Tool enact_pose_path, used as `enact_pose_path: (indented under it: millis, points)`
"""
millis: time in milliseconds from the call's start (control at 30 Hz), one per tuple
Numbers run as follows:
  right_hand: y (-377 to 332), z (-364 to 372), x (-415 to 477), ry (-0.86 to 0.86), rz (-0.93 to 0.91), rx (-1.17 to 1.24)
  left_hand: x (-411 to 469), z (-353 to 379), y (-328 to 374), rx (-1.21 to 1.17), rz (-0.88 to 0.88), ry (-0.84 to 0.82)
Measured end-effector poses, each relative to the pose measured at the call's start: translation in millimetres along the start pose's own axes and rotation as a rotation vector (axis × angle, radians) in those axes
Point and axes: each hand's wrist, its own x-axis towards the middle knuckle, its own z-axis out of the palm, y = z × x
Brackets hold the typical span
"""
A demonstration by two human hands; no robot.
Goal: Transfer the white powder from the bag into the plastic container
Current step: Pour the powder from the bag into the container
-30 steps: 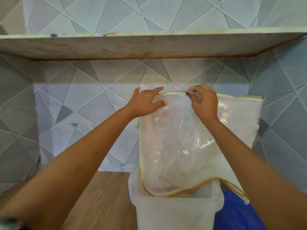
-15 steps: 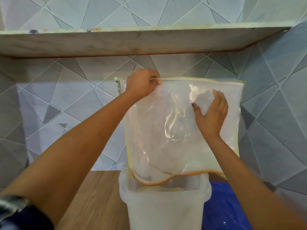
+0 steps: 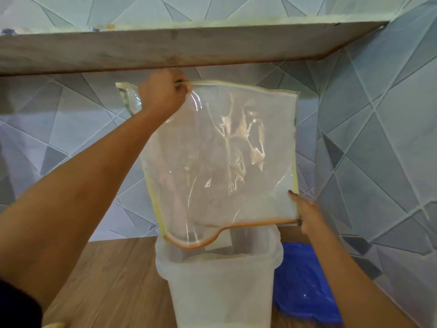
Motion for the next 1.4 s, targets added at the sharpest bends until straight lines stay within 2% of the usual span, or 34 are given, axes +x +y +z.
enact_pose_path:
  millis: [167, 233, 300, 367, 433, 500, 567, 700, 867, 900, 1033, 1100, 1200, 1267, 1400]
  points:
    - [-23.6, 1.8, 0.0, 0.189, -0.291, 0.019, -4.4, -5.0, -15.8, 0.033, -0.1, 0.019]
    - [-30.9, 9.9, 1.7, 0.269, -0.296, -0.003, -7.0, -4.6, -21.2, 0.005, -0.149, 0.044]
    - [-34.4, 22.4, -3.7, 0.288, -0.178, 0.054, -8.3, -3.6, -24.7, -0.05, -0.199, 0.071]
    - [-32.1, 40.9, -13.8, 0.159, -0.027, 0.132, -8.8, -3.4, -24.9, -0.128, -0.23, 0.098]
    - [-27.6, 62.0, -25.9, -0.079, 0.094, 0.242, -7.3, -4.5, -22.9, -0.192, -0.244, 0.116]
    - [-22.4, 81.2, -32.1, -0.245, 0.192, 0.334, -3.4, -6.9, -21.2, -0.243, -0.244, 0.117]
    - [-19.5, 96.2, -35.4, -0.332, 0.251, 0.371, 1.8, -10.6, -22.3, -0.29, -0.246, 0.101]
    - [-10.4, 111.0, -32.5, -0.369, 0.22, 0.406, 8.5, -15.0, -30.5, -0.396, -0.239, 0.071]
    - [8.7, 123.1, 0.4, -0.257, 0.153, 0.392, 5.3, -13.3, -42.0, -0.535, -0.339, 0.029]
    - [7.6, 121.5, -1.4, -0.279, 0.167, 0.463, 4.5, -12.5, -46.9, -0.559, -0.372, 0.016]
    - [-10.7, 117.9, -6.4, -0.1, 0.03, 0.339, -0.8, -8.0, -64.7, -0.598, -0.457, -0.009]
    - [-20.7, 118.3, -0.4, -0.082, 0.009, 0.341, -5.0, -3.9, -72.3, -0.574, -0.49, -0.014]
    - [-28.2, 117.8, 2.8, -0.068, -0.054, 0.323, -14.2, 2.0, -83.9, -0.496, -0.541, -0.023]
    - [-30.8, 116.1, 5.0, -0.046, -0.093, 0.206, -23.1, 6.8, -94.4, -0.371, -0.554, -0.023]
    - [-46.1, 118.1, 4.2, 0.136, -0.244, -0.134, -43.2, 18.9, -115.7, -0.137, -0.559, -0.063]
